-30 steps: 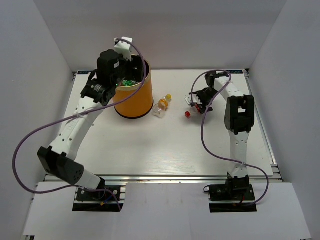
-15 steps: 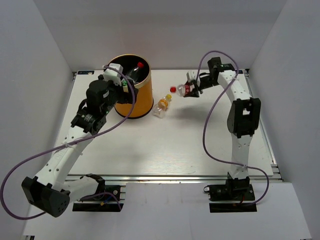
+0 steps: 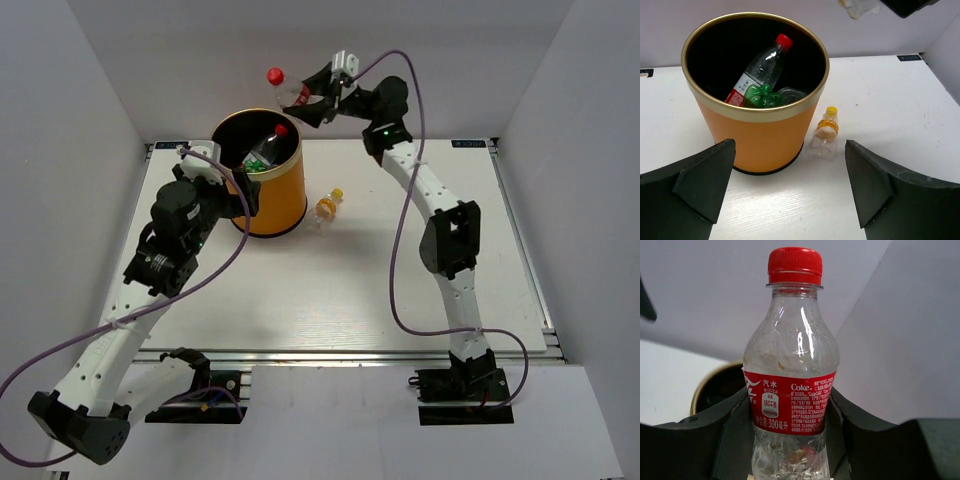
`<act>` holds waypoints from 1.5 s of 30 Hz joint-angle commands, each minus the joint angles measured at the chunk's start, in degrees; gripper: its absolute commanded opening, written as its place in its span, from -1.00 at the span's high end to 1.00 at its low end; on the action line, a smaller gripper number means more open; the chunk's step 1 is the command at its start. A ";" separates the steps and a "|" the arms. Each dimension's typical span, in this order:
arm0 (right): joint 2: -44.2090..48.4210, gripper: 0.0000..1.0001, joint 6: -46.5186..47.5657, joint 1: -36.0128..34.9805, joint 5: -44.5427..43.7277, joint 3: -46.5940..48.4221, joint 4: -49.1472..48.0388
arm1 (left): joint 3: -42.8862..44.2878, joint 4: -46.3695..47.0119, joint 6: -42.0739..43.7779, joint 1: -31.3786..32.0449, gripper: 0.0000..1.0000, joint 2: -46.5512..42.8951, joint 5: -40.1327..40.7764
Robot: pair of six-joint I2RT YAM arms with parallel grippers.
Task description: Put the plastic bottles in the bin
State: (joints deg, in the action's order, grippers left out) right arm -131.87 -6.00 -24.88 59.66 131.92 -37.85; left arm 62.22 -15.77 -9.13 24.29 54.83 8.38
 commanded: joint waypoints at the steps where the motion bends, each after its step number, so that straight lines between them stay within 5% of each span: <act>1: -2.16 1.00 -4.28 -3.50 -9.72 2.30 -6.79 | -0.60 -2.07 -1.86 0.05 -1.00 -2.70 2.33; 7: -3.04 0.90 -3.84 -7.72 -13.42 -3.07 -7.68 | -0.08 -3.92 -2.39 0.05 -1.00 -3.76 1.12; 10: -4.09 -0.49 -4.46 -8.34 -17.80 -4.03 -6.29 | -0.08 -2.60 -2.39 0.05 -1.00 -2.02 -6.16; 13: -4.53 -0.81 -2.98 -7.64 -18.96 -3.86 -5.75 | 2.90 -2.60 -0.20 0.05 -1.00 5.77 -17.98; 18: -1.64 -0.78 -4.99 -4.57 -25.09 -3.60 -4.79 | 7.04 -2.78 3.31 2.41 -1.00 17.65 -28.32; 21: 2.05 0.12 -6.13 -0.71 -31.36 -5.17 -1.27 | 10.37 -0.49 6.22 4.26 -1.00 22.59 -29.73; 23: 4.78 1.00 -5.43 3.32 -38.02 -6.58 4.42 | 12.83 -1.27 7.80 5.32 -1.00 26.19 -30.35; 28: 13.63 1.00 -1.30 10.81 -42.16 -14.57 23.13 | 19.51 -1.28 11.67 10.15 -1.00 37.35 -28.87; 30: 16.11 0.48 -1.21 15.28 -42.52 -20.11 29.04 | 22.84 -1.80 12.20 11.56 -1.00 42.80 -23.70; 32: 18.40 0.29 0.19 18.11 -39.73 -24.41 35.10 | 25.40 -3.90 13.08 13.32 -1.00 46.75 -18.36; 36: 26.39 -0.66 5.71 22.15 -35.49 -41.68 37.05 | 37.58 -12.23 14.84 15.25 -1.00 58.79 -5.07; 38: 30.59 -0.81 8.63 23.48 -33.22 -45.85 37.14 | 44.35 -15.68 14.84 15.26 -1.00 66.09 1.68; 45: 36.77 -0.81 12.94 24.18 -28.99 -60.45 37.76 | 50.72 -19.03 14.14 15.26 -1.00 73.92 11.30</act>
State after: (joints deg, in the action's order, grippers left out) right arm -99.63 4.12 -0.67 26.92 72.88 0.56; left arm 109.23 -31.92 5.10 39.83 130.61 12.16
